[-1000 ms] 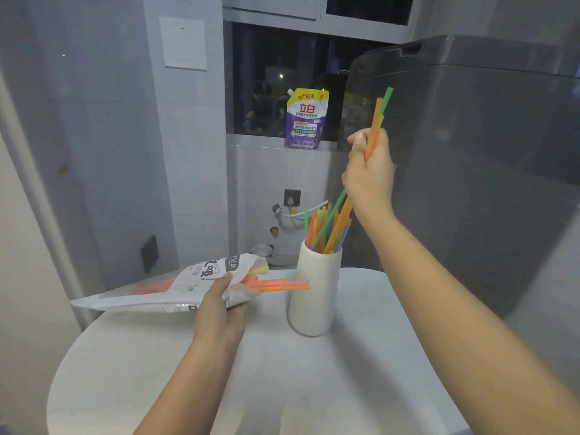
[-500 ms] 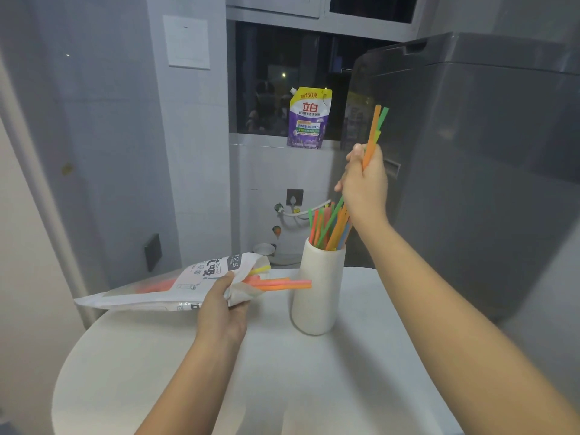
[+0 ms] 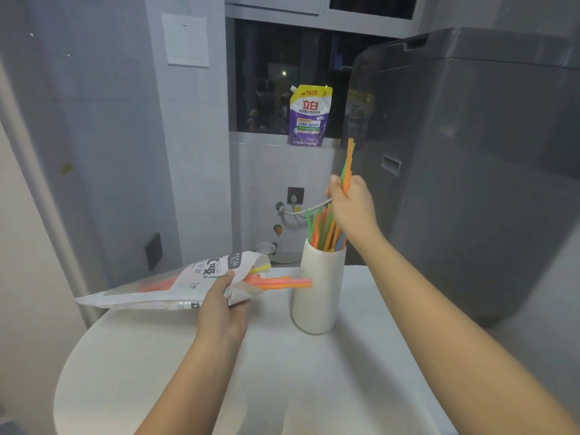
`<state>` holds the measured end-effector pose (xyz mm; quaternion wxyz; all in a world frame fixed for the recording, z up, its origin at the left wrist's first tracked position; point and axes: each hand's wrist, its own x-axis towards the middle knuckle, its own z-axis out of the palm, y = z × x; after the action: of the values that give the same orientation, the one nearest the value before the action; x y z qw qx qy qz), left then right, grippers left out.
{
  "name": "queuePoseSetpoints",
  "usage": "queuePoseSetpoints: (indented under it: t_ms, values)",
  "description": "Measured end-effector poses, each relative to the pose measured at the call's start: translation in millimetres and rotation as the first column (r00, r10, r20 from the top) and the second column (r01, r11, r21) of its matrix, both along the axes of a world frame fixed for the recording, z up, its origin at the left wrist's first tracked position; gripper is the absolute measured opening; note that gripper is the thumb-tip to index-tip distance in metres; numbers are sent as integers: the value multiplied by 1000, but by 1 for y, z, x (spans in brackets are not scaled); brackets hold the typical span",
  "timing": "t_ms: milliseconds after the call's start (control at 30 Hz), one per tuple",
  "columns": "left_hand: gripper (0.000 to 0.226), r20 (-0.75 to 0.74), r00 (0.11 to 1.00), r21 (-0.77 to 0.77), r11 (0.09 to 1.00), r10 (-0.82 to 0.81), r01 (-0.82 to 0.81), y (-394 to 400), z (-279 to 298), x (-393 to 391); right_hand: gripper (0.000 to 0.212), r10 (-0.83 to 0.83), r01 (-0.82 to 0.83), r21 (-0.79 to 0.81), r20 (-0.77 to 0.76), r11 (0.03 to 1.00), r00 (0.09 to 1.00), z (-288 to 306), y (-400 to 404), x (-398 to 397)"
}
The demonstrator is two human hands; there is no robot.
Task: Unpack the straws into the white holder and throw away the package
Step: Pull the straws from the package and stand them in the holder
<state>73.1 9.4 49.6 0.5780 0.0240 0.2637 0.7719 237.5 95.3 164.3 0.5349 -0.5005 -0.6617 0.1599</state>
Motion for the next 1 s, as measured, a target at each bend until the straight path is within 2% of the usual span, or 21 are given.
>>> queuePoseSetpoints:
  t_ms: [133,300,333,400,467,500,533,633,800,833,900,1000]
  values:
    - [36,-8,1000,14,1000,7,-7,1,-1,1,30,-115,100,79,221,992,969,-13,4,6]
    - [30,16,1000,12,1000,4,-4,2,-2,5,38,-145,179,-27,476,984,867,-34,10,12]
    - [25,23,1000,9,1000,3,-3,2,-3,5,36,-152,175,-10,450,984,880,-38,9,13]
    - [17,27,1000,4,1000,1,-1,2,-3,4,29,-145,136,59,227,989,963,-40,5,14]
    - [19,24,1000,7,1000,-3,3,2,-4,4,34,-37,41,111,-32,993,999,-35,-1,15]
    - [23,22,1000,8,1000,-3,3,2,-4,4,40,12,-1,136,-83,991,996,-32,-3,15]
    - [26,20,1000,9,1000,-4,4,2,-4,4,45,30,-20,165,-58,986,998,-29,-5,15]
    - [23,16,1000,11,1000,-7,7,2,-3,5,42,-44,1,219,191,976,981,-28,-4,13]
    - [36,14,1000,11,1000,4,-4,2,-2,8,30,-138,65,196,386,978,912,-51,-1,18]
    - [37,17,1000,11,1000,5,-5,1,-2,8,31,-132,72,166,387,983,913,-54,-1,19]
    - [40,14,1000,13,1000,0,0,2,-2,7,39,-91,47,155,293,987,952,-54,-4,19]
    - [44,-8,1000,15,1000,-2,3,1,-3,5,52,-15,-19,234,142,972,990,-44,-12,14]
